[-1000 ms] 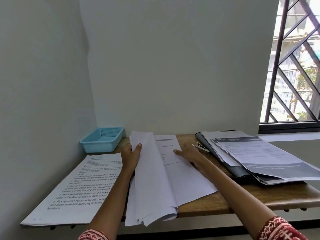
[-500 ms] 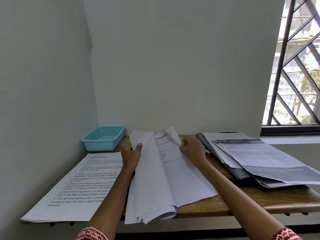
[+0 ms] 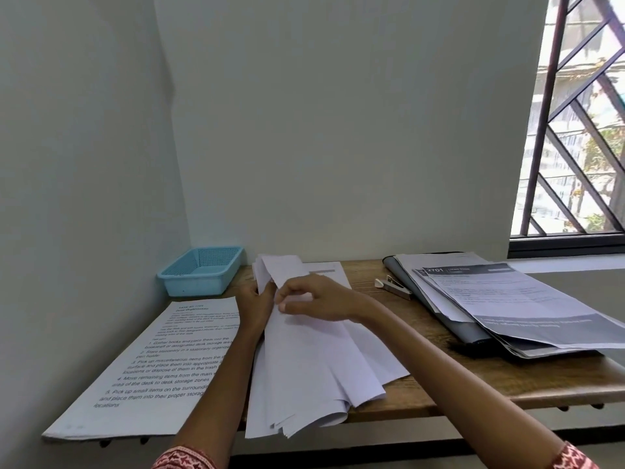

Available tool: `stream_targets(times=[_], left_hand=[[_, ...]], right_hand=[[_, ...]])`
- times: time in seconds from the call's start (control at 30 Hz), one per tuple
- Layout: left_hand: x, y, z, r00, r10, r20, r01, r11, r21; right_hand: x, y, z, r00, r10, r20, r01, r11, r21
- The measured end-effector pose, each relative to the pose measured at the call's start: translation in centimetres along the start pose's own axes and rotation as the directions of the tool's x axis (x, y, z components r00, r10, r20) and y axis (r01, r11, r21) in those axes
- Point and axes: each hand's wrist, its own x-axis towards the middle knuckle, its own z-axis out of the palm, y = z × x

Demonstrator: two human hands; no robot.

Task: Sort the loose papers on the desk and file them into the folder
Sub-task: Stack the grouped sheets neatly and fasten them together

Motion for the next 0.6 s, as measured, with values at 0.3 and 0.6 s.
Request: stream_targets(times=[0.3,0.6], left_hand=[[0.1,0.1,0.2,1.000,-0.017,-0.010,0.017,1.000,0.001],[0.4,-0.5,0.1,0.999,-0.042,0.033,0.042,0.999,-0.027]], right_hand=[[0.2,4.5,1.0,0.862,0.217,-0.458,-0.188,0.976,0.110],[-0.3,4.7,1.6,0.916,0.307,-0.257,-0.263,0.946,0.190]])
